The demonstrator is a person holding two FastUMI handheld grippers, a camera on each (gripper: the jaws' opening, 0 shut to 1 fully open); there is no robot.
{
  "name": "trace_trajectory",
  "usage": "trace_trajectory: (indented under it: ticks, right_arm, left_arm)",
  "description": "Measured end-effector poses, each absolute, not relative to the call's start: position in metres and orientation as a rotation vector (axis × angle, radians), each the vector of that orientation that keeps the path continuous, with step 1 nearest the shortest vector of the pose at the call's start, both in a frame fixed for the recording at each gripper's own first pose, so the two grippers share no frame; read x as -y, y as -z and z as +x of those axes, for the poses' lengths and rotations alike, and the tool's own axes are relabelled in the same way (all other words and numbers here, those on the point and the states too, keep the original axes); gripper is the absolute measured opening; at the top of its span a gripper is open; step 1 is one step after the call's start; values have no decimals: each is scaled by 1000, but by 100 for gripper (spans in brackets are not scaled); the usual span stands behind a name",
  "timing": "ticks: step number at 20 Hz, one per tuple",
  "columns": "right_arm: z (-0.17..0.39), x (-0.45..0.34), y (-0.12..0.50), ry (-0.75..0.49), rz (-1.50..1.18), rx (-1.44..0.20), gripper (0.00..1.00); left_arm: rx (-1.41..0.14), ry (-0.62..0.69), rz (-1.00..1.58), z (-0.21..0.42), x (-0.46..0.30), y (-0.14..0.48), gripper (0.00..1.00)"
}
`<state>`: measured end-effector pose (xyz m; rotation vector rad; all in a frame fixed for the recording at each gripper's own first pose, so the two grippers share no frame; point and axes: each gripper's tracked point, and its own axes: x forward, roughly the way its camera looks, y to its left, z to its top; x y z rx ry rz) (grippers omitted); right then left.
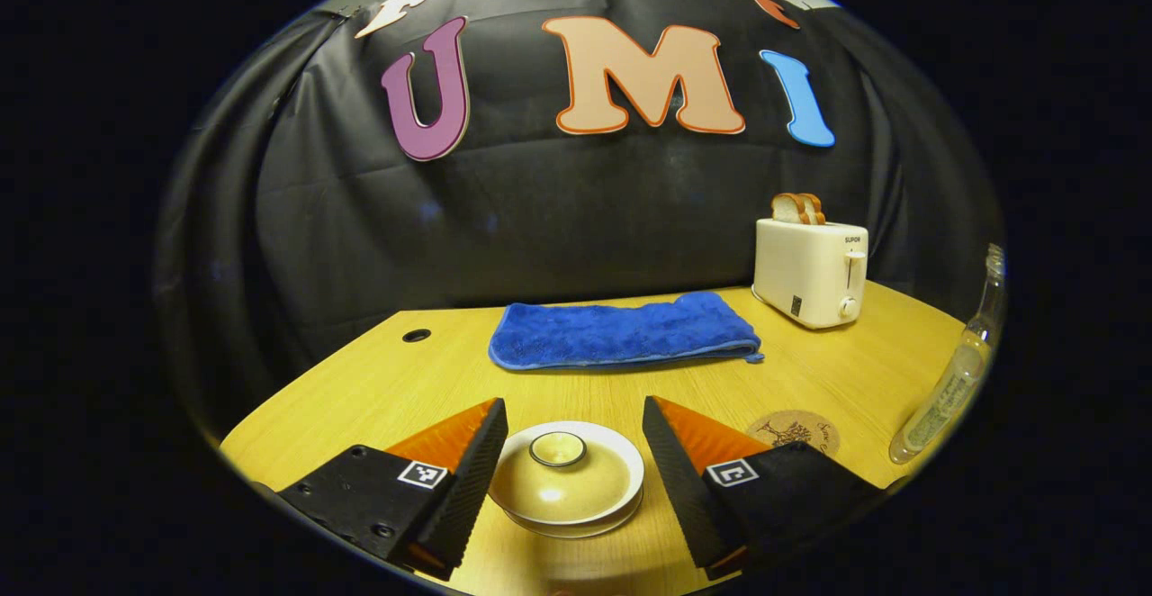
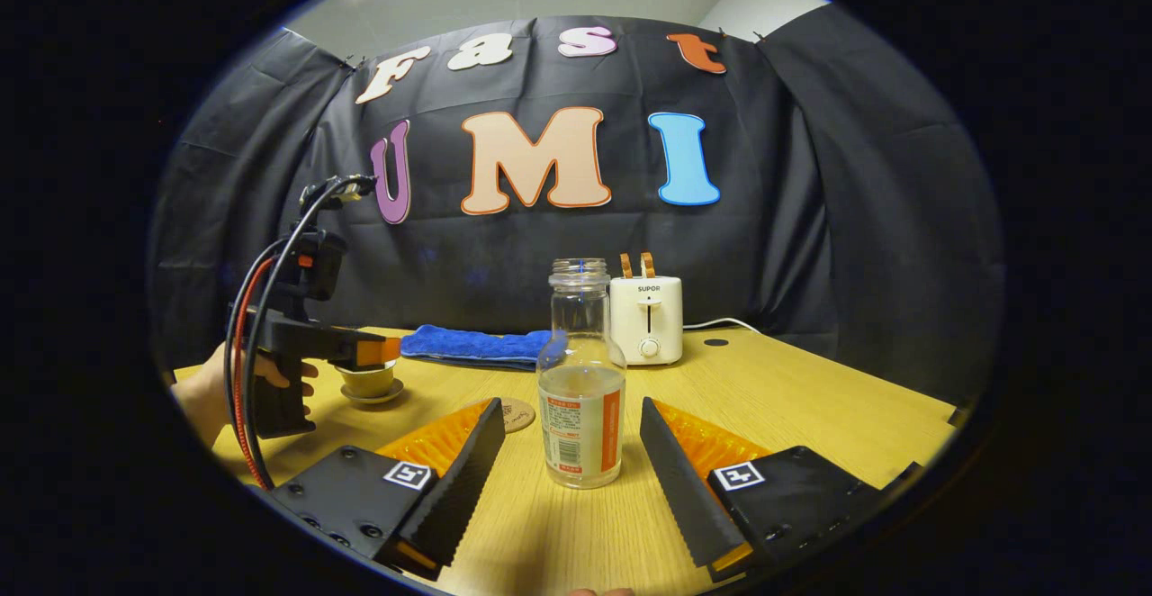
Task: Open the teacup lid with one hand, grasp the water bottle and pour water into the teacup with the other hand; after pouring, place the water bottle on the coaster and then close the teacup lid.
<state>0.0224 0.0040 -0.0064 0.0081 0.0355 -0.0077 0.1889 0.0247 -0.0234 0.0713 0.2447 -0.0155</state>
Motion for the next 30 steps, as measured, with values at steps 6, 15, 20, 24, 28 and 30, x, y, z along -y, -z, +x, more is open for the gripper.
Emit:
trace_trajectory:
  ticks: [6, 15, 20, 24, 28, 30]
  right_arm:
    - [23, -1, 9, 4, 23, -50, 95]
    - [25, 0, 16, -4, 3, -92, 98]
    - [25, 3, 15, 11, 7, -96, 96]
    - [25, 2, 16, 9, 0, -96, 95]
    - [26, 3, 18, 13, 0, -106, 97]
    - [25, 4, 16, 19, -1, -99, 97]
  left_arm:
    - [-264, -26, 96, 191, -34, 30, 61]
    - [-267, -33, 94, 192, -38, 33, 43]
    - [-267, -14, 94, 193, -35, 33, 27]
    - [-251, -2, 88, 192, -39, 29, 25]
    - [-140, 17, 65, 186, -37, -2, 25]
    - [-90, 9, 76, 177, -40, -20, 25]
